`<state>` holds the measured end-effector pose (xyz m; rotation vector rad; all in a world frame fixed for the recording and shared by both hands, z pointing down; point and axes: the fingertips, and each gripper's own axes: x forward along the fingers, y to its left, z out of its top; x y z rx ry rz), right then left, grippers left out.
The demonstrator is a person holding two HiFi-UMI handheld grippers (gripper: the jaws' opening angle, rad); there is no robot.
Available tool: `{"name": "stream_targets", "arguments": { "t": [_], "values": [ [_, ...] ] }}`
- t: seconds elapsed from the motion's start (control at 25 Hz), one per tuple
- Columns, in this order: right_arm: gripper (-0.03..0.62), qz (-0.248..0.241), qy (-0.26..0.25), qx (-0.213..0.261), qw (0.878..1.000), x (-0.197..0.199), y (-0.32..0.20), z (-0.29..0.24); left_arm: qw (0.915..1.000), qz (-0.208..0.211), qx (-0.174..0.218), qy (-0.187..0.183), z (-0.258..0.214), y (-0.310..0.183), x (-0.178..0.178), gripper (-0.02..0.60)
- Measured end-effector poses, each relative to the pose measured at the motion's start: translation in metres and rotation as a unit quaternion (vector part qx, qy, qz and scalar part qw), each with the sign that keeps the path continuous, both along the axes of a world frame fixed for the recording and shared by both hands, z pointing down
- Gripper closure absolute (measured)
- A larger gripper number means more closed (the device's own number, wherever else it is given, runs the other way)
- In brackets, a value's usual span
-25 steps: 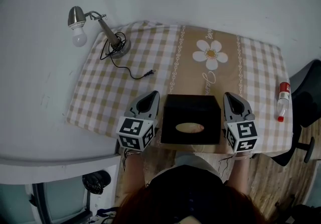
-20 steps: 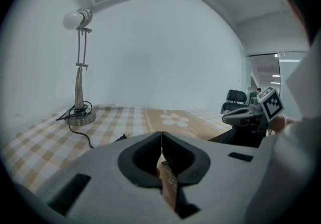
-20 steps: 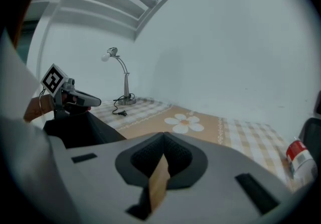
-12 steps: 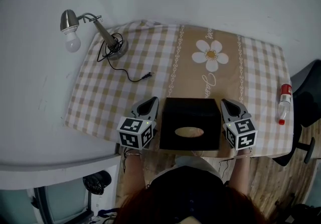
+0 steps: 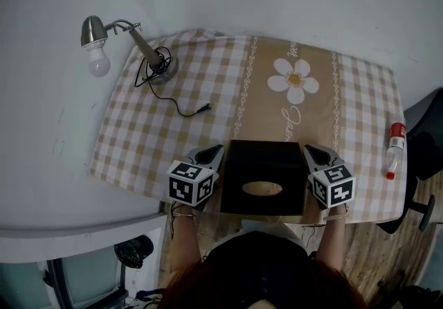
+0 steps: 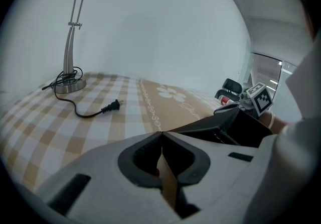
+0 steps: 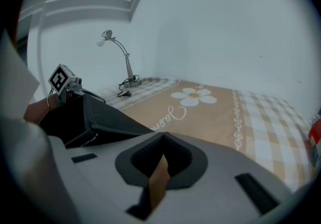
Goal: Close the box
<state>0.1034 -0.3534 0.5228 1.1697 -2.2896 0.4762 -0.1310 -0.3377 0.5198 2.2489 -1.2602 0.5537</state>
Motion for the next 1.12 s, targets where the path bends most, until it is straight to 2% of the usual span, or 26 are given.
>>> {"name": "stream_targets", "arguments": {
  "t": [0.28,0.64,1.12],
  "values": [
    [0.577,-0.011,0.006,-0.03,0.999,-0.002,0.0,0.01,0.9993,0.019,-0.031,-0.006,0.012,0.002,0.006,0.555],
    [0.577,-0.047,0.009,-0.057,0.997,-0.007,0.006,0.015,0.9987,0.034,-0.038,-0.004,0.015,-0.001,0.015,0.555],
    [0.577,-0.049,-0.034,-0.041,0.997,-0.008,0.002,0.001,0.9994,0.026,-0.023,0.002,0.006,-0.01,0.014,0.555]
  ]
}}
